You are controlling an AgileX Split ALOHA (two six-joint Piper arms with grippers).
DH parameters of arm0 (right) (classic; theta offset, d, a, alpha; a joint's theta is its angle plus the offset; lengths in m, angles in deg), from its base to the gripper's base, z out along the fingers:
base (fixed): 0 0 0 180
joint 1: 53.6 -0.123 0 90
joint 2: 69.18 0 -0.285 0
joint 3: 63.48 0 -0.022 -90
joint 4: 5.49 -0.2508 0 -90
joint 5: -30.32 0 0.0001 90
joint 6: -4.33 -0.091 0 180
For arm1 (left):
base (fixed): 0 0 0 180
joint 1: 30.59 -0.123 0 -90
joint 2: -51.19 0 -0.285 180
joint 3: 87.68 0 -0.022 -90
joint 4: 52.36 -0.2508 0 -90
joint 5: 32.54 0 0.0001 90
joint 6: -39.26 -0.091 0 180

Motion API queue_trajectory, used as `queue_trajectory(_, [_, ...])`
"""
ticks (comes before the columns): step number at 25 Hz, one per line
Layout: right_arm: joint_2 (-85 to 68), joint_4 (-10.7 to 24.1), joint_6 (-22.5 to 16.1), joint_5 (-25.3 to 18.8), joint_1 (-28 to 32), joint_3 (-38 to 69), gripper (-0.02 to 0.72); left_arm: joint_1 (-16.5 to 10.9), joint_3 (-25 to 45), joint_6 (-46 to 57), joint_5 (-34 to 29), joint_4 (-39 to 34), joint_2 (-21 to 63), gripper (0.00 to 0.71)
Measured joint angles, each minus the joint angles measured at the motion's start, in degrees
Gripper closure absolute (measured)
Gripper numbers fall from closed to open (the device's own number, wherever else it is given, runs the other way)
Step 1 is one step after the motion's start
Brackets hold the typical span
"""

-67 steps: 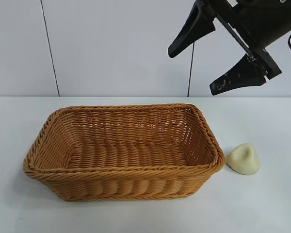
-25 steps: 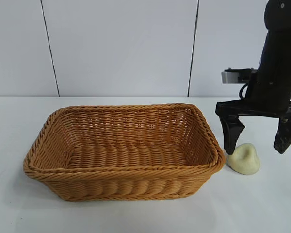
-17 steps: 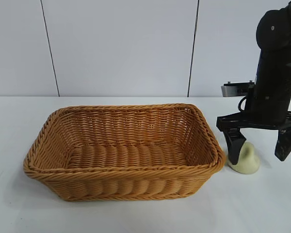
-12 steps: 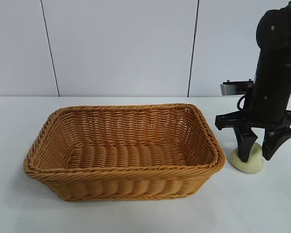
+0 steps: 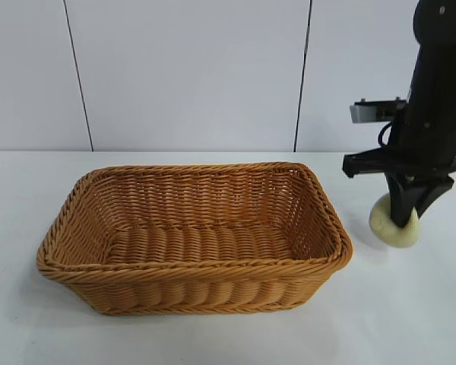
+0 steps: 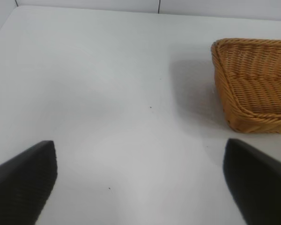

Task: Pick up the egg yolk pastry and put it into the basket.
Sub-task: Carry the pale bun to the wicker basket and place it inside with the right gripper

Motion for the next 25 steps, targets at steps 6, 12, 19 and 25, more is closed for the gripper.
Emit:
queue_trajectory(6, [0.0, -3.3, 0.5, -2.4, -0.1, -4.4, 0.66, 0.0, 0.0, 0.0, 0.0, 0.0, 0.0, 0.018])
queue_trajectory(12, [0.0, -5.1, 1.3, -2.6, -6.1, -4.5, 0.66, 0.0, 0.0, 0.0, 0.0, 0.0, 0.0, 0.018])
queue_trajectory(19, [0.0, -5.7, 0.2, 0.5, -18.4, -4.5, 0.66, 0.0, 0.0, 0.0, 0.0, 0.0, 0.0, 0.018])
queue_trajectory(25, [2.1, -6.0, -1.8, 3.7, -26.0, -4.5, 0.66, 0.0, 0.0, 0.0, 0.0, 0.0, 0.0, 0.018])
